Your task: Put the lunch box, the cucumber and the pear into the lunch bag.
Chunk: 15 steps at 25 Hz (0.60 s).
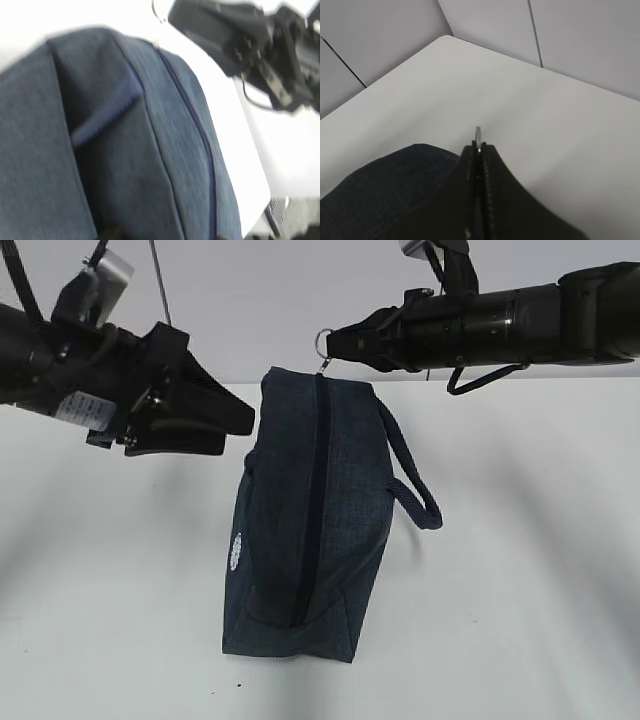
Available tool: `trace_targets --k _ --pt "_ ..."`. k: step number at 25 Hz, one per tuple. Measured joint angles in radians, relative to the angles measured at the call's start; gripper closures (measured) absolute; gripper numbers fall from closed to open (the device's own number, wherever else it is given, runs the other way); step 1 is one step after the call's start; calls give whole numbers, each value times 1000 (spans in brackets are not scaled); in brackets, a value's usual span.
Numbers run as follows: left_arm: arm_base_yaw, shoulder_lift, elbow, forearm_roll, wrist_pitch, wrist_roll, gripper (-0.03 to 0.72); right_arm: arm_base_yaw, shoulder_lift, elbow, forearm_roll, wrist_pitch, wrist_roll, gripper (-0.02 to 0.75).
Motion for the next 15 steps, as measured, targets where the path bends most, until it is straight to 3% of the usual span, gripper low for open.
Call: trace_targets --k 5,15 --pt "0 1 -15 -65 -127 32 348 0 0 0 -4 1 0 732" --pt "-11 166 -225 -98 -159 52 348 0 0 -2 -6 11 1 732"
